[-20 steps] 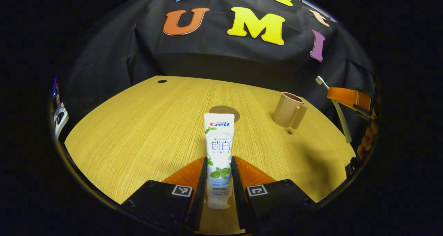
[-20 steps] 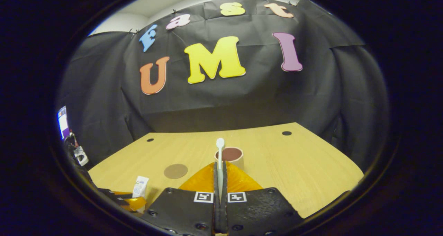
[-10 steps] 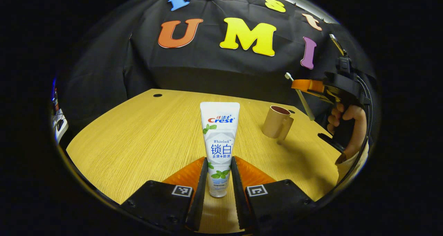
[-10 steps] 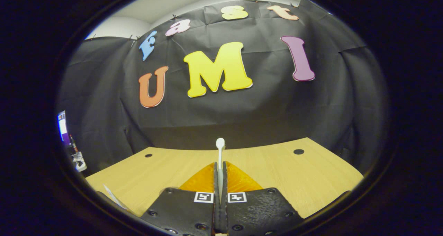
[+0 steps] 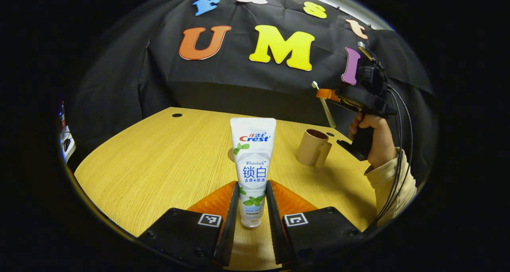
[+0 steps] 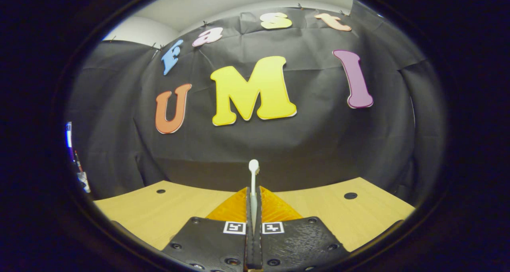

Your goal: Put the toothbrush and toothpaste on the desktop into the cup, then pick up the cup and place it on the coaster on the desktop.

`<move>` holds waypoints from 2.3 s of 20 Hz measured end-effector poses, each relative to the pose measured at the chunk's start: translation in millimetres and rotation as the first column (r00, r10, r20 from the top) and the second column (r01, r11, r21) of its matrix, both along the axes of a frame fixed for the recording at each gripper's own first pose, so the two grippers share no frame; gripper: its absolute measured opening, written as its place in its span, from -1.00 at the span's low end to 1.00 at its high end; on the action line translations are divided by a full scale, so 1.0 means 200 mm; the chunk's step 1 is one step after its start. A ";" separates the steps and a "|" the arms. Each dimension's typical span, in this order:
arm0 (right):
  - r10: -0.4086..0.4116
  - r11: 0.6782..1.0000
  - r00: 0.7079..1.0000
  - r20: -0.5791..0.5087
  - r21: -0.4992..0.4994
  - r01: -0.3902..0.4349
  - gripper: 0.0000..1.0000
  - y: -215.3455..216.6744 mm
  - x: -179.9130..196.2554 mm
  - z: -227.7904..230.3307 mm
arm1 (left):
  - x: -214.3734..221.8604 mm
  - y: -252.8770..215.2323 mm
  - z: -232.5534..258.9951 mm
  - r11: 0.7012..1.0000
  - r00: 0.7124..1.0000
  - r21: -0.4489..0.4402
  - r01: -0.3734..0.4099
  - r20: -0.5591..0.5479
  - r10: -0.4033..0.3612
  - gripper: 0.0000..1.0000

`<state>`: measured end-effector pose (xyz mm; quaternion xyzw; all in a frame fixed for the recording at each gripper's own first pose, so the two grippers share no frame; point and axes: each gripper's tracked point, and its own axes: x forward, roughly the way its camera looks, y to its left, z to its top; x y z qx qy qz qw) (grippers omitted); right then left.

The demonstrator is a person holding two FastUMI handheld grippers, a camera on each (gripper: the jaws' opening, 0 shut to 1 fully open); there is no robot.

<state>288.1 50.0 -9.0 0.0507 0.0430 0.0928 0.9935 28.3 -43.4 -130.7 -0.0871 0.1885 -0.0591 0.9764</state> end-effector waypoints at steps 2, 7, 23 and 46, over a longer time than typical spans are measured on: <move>-0.005 1.000 1.000 -0.009 0.021 0.006 -0.99 0.00 0.03 -0.01 | 0.01 -0.01 0.01 1.000 1.000 0.004 0.004 0.007 -0.004 -0.14; -0.031 1.000 0.999 -0.031 -0.003 0.031 -0.97 -0.04 0.06 -0.06 | 0.01 -0.02 0.00 1.000 1.000 0.016 0.008 0.012 -0.008 -0.14; -0.026 1.000 0.998 -0.054 -0.011 0.025 0.10 -0.13 -0.09 -0.06 | 0.12 -0.11 -0.04 0.999 1.000 0.034 0.023 0.003 -0.023 -0.14; -0.155 0.987 0.973 -0.169 -0.064 0.146 0.87 -0.86 -0.63 -0.62 | 1.02 -0.87 0.48 0.997 0.980 0.039 0.064 0.185 -0.070 -0.07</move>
